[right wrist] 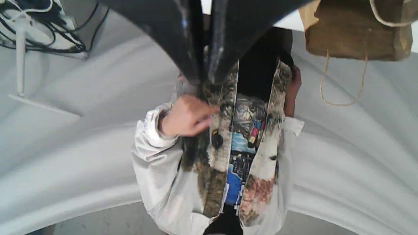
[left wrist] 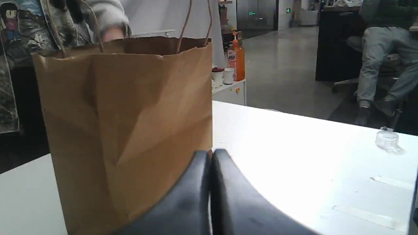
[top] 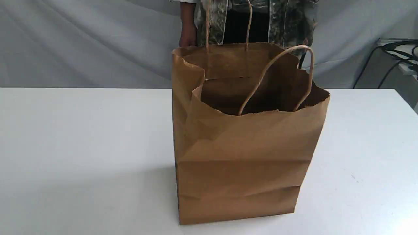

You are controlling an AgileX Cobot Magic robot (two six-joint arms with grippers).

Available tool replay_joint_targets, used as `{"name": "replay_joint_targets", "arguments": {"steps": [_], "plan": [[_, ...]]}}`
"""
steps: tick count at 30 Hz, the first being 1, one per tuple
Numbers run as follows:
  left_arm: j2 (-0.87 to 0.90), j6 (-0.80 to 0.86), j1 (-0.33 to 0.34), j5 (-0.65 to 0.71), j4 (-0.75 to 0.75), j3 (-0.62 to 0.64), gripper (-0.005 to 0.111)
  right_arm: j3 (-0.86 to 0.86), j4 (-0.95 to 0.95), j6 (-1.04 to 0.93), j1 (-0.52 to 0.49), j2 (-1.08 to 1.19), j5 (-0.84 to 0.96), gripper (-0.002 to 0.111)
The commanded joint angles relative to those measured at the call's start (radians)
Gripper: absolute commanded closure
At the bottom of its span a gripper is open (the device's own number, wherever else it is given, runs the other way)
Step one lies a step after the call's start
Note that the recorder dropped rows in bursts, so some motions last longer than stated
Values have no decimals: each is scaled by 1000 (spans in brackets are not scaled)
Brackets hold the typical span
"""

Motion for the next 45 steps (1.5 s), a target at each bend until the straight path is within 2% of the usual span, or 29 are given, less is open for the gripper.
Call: {"name": "replay_joint_targets", "arguments": {"steps": [1, 4, 7, 9, 11, 16, 18, 25, 31, 36, 42, 45], "plan": [[-4, -12, -5, 5, -4, 5, 107, 146, 48, 54, 2, 1, 1, 105], [-4, -12, -5, 5, -4, 5, 107, 274, 212, 148, 2, 1, -176, 105], [-4, -12, -5, 5, -4, 5, 107, 439, 492, 151, 2, 1, -467, 105], [-4, -12, -5, 5, -4, 5, 107, 540, 628, 131, 2, 6, -596, 105], [-4, -12, -5, 5, -4, 5, 107, 633, 666, 128, 2, 6, -664, 105], [-4, -12, -5, 5, -4, 5, 107, 742, 766, 135, 2, 3, -674, 105], [-4, -12, -5, 5, -4, 5, 107, 758, 758, 125, 2, 3, -674, 105], [-4, -12, -5, 5, -4, 5, 107, 820, 530, -71, 2, 3, -693, 105], [-4, -10, -5, 5, -4, 5, 107, 958, 376, -81, -2, -21, -836, 105], [-4, -10, -5, 5, -4, 5, 107, 1121, 371, -81, -9, -203, -984, 105], [-4, -10, -5, 5, -4, 5, 107, 1273, 435, -81, -102, -354, -1005, 105], [-4, -10, -5, 5, -4, 5, 107, 1290, 441, -81, -134, -391, -1005, 105]]}}
